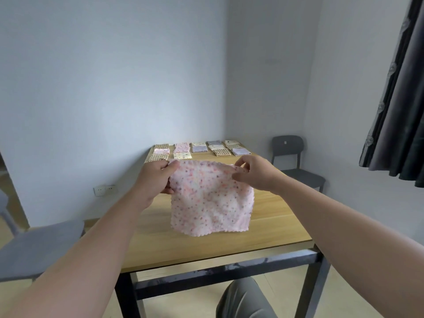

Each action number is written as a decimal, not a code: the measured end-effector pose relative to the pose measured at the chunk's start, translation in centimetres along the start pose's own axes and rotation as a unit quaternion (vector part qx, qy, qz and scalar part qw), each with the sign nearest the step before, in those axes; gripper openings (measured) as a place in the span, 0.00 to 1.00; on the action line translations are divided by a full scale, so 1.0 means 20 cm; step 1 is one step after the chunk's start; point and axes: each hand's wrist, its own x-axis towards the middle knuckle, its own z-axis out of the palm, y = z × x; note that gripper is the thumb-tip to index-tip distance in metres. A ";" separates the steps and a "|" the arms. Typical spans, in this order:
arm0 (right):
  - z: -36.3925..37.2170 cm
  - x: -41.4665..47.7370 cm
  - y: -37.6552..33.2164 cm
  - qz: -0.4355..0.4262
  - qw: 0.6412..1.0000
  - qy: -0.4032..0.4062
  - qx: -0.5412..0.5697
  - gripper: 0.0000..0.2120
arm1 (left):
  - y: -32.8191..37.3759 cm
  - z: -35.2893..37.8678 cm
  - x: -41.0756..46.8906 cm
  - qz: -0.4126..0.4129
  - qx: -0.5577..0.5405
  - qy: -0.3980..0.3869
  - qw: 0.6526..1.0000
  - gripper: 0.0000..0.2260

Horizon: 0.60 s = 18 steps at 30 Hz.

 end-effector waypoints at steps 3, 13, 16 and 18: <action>-0.07 -0.02 0.01 0.017 0.994 -0.068 0.083 0.05 | 0.05 -0.01 -0.03 -0.002 -0.039 -0.021 0.999 0.13; 0.00 0.10 0.17 0.096 0.944 -0.137 0.283 0.13 | -0.14 -0.09 0.08 -0.169 -0.096 -0.085 0.977 0.06; 0.14 0.22 0.26 0.133 0.958 -0.131 0.219 0.10 | -0.30 -0.08 0.18 -0.206 -0.040 -0.066 0.976 0.07; 0.25 0.31 0.32 0.148 0.968 -0.122 0.162 0.09 | -0.44 -0.08 0.27 -0.214 -0.026 -0.041 0.976 0.10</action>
